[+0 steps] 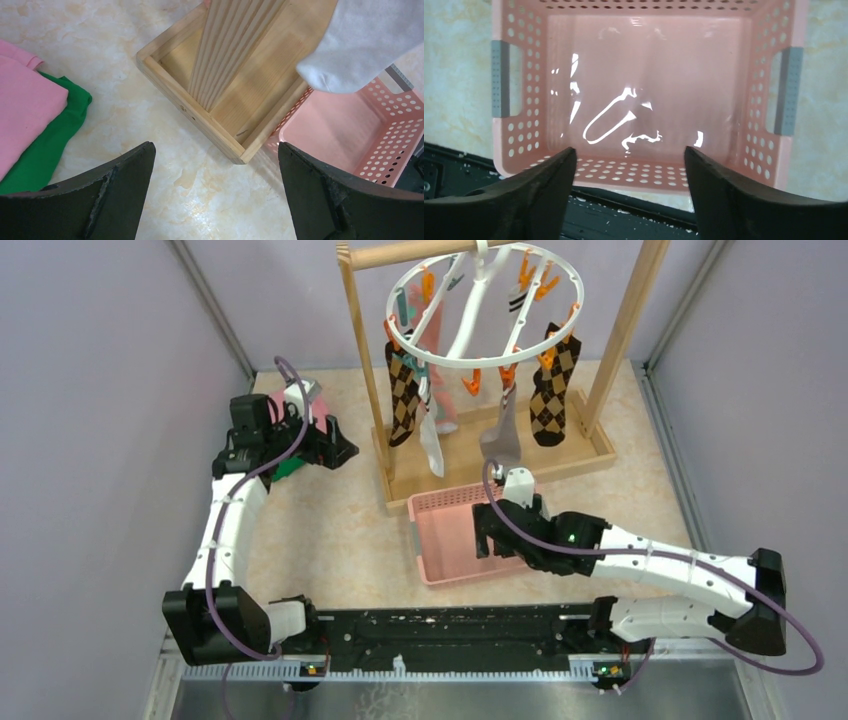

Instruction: Remove the socks clipped to the hanger

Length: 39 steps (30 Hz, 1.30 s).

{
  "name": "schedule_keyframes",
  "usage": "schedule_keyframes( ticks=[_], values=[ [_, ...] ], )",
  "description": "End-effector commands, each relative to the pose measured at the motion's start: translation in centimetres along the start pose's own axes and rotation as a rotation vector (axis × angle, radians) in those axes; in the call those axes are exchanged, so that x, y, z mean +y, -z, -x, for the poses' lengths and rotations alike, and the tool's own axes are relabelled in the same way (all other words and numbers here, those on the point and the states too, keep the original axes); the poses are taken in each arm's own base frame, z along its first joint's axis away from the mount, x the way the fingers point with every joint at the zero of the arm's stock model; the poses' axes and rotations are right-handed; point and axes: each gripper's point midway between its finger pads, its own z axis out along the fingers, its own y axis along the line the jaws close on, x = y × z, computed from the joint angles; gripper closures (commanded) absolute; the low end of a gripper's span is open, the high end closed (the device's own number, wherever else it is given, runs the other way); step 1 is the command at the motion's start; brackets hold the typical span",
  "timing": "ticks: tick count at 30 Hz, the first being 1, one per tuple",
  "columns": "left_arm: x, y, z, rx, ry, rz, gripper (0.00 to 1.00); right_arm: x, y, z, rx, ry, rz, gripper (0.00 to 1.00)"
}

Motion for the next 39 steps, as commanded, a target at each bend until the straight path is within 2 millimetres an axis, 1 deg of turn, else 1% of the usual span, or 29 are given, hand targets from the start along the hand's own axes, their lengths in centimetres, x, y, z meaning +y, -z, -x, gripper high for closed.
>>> schedule_keyframes(
  ticks=[1, 4, 6, 8, 10, 14, 18, 21, 23, 27, 34, 39],
  values=[
    [-0.5, 0.7, 2.3, -0.046, -0.050, -0.002, 0.01, 5.4, -1.2, 2.2, -0.097, 0.038, 0.201, 0.30],
    [-0.5, 0.9, 2.6, -0.050, -0.048, 0.000, 0.01, 7.3, -3.6, 1.6, -0.051, 0.133, 0.172, 0.60],
    [-0.6, 0.9, 2.7, -0.053, -0.049, 0.002, 0.01, 8.7, -5.3, 1.2, -0.034, 0.183, 0.173, 0.83],
    [-0.6, 1.0, 2.8, -0.056, -0.049, 0.007, 0.01, 10.0, -7.0, 1.0, -0.040, 0.203, 0.181, 1.00],
    [-0.6, 1.1, 3.0, -0.058, -0.050, 0.009, 0.01, 11.0, -8.7, 1.1, -0.053, 0.197, 0.189, 1.00],
    [-0.6, 1.2, 3.3, -0.062, -0.051, 0.010, 0.01, 12.1, -12.0, 1.5, -0.090, 0.175, 0.194, 1.00],
    [-0.6, 1.1, 3.2, -0.058, -0.046, 0.006, 0.01, 13.6, -14.7, 2.0, -0.124, 0.177, 0.226, 1.00],
    [-0.6, 1.1, 3.2, -0.057, -0.045, 0.007, 0.01, 14.2, -16.7, 2.5, -0.162, 0.197, 0.210, 1.00],
    [-0.5, 1.1, 3.0, -0.053, -0.048, 0.012, 0.01, 14.2, -18.0, 2.6, -0.166, 0.208, 0.192, 1.00],
    [-0.4, 1.2, 3.0, -0.052, -0.058, 0.020, 0.01, 13.6, -20.2, 3.0, -0.173, 0.204, 0.169, 1.00],
    [-0.5, 1.3, 3.3, -0.055, -0.064, 0.020, 0.01, 11.8, -23.1, 4.9, -0.172, 0.159, 0.135, 1.00],
    [-0.4, 1.4, 3.4, -0.058, -0.066, 0.025, 0.01, 11.0, -24.9, 6.5, -0.166, 0.155, 0.120, 1.00]
  ],
)
